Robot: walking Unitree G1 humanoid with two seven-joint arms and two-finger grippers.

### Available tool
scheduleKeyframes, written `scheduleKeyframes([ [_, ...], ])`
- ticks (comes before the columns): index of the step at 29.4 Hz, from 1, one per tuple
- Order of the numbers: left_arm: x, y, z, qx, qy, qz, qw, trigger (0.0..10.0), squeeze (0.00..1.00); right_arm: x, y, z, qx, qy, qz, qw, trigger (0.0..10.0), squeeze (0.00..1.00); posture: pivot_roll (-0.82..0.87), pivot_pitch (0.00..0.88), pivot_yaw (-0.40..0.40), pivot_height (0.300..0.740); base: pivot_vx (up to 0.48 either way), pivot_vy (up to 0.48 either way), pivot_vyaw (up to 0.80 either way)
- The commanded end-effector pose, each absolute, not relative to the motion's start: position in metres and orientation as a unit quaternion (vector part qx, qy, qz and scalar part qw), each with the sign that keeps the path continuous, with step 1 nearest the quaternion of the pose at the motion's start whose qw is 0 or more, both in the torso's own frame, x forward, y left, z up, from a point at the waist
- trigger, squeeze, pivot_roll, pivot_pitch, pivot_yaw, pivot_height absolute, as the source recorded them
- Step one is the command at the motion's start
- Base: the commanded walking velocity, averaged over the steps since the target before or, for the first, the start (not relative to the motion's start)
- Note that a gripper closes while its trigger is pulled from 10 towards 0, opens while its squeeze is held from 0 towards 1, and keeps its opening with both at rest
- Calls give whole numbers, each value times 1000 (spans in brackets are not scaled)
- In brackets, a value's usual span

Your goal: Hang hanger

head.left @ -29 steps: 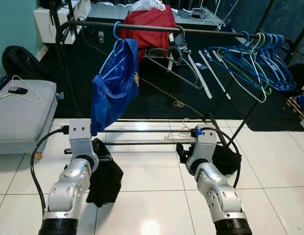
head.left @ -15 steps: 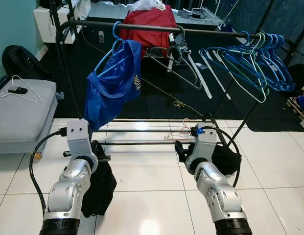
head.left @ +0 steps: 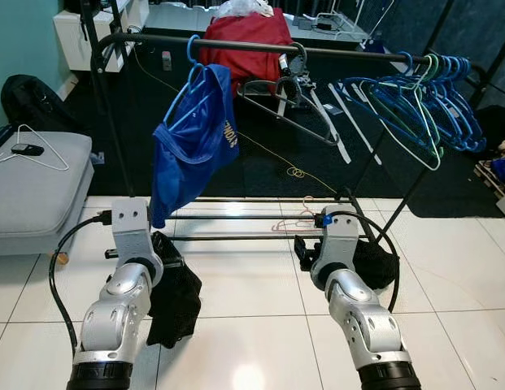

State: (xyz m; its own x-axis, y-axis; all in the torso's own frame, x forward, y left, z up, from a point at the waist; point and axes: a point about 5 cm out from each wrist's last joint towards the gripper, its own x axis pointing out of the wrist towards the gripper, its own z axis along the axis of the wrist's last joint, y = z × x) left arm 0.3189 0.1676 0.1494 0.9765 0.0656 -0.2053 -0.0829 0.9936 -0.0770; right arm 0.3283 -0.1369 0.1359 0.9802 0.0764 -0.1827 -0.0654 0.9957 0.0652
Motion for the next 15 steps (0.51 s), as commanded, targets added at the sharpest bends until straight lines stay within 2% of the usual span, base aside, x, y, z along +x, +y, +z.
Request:
scheduleKeyframes([
  [1,316,168,146,-31,113,37,992,10000,0,328,-139,135,29,90,35,995,10000,0,51,150,-96,740,0,0,0],
  [15,318,164,152,-15,101,23,995,10000,0,328,-137,134,21,86,39,995,10000,0,52,155,-93,740,0,0,0],
])
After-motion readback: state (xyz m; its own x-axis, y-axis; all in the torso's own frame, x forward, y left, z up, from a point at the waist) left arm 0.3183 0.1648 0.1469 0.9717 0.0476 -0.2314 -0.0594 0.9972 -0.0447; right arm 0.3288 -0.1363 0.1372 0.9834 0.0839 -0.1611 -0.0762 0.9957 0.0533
